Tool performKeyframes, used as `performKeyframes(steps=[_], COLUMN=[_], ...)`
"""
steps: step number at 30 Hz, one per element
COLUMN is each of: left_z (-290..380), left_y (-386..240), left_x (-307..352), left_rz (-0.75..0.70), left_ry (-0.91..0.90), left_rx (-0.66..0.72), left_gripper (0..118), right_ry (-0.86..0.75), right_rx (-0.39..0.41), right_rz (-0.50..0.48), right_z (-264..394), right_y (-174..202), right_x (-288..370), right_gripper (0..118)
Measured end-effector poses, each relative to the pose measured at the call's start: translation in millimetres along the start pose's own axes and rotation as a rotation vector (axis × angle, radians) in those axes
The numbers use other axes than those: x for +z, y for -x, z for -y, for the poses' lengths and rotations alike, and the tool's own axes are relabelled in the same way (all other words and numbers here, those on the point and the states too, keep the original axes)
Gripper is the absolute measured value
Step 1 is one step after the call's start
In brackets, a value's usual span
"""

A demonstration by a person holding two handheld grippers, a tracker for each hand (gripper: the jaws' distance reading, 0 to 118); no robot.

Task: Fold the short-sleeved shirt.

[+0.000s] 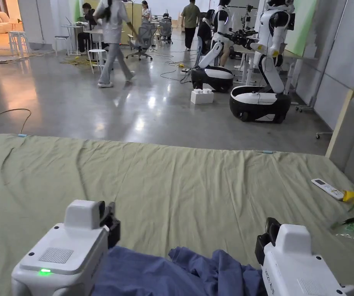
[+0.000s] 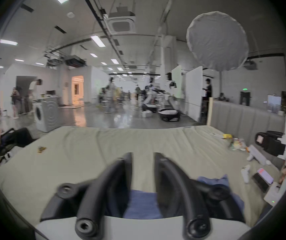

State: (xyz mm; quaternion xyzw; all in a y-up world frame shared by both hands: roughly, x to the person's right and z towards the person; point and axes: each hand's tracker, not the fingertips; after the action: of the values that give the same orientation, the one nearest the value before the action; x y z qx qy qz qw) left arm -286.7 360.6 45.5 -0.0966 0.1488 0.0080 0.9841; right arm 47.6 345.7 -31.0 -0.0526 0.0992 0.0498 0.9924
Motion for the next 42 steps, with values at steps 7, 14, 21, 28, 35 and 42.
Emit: performKeyframes(steps=[7,14,21,28,35,42], left_z=[3.2,16.3,44.2,59.1,75.0,106.4], left_y=[37.6,59.9,76.2,60.5,57.6,58.0], left_x=[5.8,-11.3,-77.2,-141.0,-201.7,-247.7], left_rz=[-0.098,-0.04,0.029,0.087,0.079,0.066], left_ry=[-0.003,0.155,0.371,0.578,0.722,0.847], left_rx=[0.072,0.165,0.193,0.087,0.16,0.144], left_gripper=[1,0,0,1,80,80], right_ry=[-0.035,-0.03,0.005,0.057,0.098,0.13], right_rx=[0.026,0.031,0.034,0.041,0.061,0.061], right_rz=[-0.014,-0.03,-0.038,-0.031,-0.028,-0.016], right_z=[-5.6,-5.7,5.2,18.3,31.1,44.1], right_y=[12.4,17.8,18.6,15.5,11.2,2.6], right_x=[-1.8,-7.1,-17.9,-43.2,-67.6,-78.6], right_gripper=[0,0,0,0,0,0])
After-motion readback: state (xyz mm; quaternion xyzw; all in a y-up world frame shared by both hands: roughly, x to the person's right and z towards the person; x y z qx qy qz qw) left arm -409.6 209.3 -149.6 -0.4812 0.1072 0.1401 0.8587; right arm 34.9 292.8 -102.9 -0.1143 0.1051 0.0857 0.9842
